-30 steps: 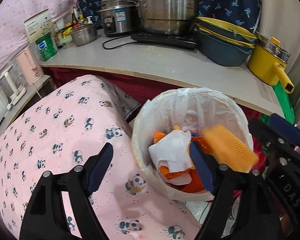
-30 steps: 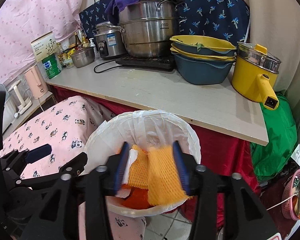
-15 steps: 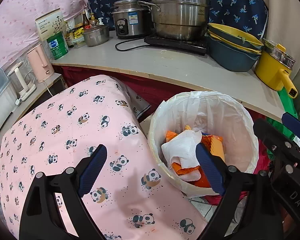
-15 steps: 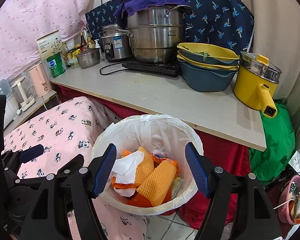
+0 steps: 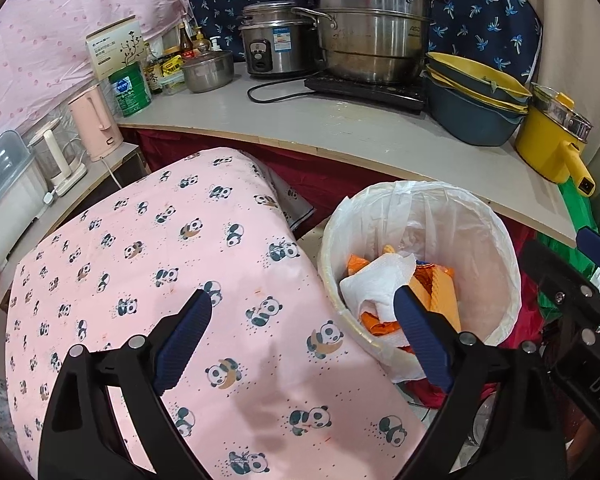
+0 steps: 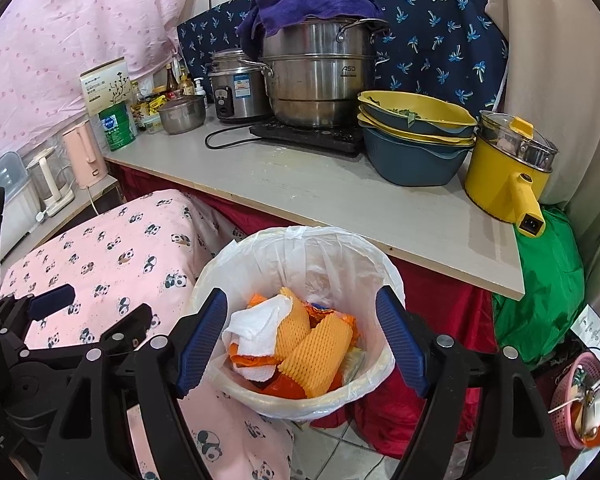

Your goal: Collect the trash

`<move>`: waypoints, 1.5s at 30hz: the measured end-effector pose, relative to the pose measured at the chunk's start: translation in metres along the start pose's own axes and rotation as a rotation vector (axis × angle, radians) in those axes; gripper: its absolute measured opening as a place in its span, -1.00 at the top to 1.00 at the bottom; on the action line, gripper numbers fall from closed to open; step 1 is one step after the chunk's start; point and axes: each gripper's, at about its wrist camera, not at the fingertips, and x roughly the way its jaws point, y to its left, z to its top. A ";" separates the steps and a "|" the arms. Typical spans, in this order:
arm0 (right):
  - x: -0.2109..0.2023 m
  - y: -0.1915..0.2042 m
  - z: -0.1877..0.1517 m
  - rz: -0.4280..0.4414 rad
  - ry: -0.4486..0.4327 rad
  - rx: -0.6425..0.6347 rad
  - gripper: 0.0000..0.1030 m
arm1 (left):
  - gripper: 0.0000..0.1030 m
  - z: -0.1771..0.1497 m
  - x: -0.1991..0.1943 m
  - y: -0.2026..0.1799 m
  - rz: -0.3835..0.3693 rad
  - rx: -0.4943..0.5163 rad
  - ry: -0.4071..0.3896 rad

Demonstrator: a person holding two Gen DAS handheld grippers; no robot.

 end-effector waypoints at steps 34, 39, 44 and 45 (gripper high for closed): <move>-0.065 0.023 -0.061 -0.007 0.044 -0.109 -0.87 | -0.72 -0.071 -0.059 0.036 0.077 -0.079 0.060; -0.067 0.022 -0.069 -0.002 0.051 -0.111 -0.87 | -0.72 -0.078 -0.062 0.034 0.081 -0.075 0.067; -0.064 0.019 -0.074 0.000 0.062 -0.107 -0.87 | -0.72 -0.081 -0.062 0.028 0.087 -0.056 0.063; -0.065 0.018 -0.074 0.001 0.061 -0.107 -0.87 | -0.72 -0.081 -0.062 0.027 0.087 -0.055 0.063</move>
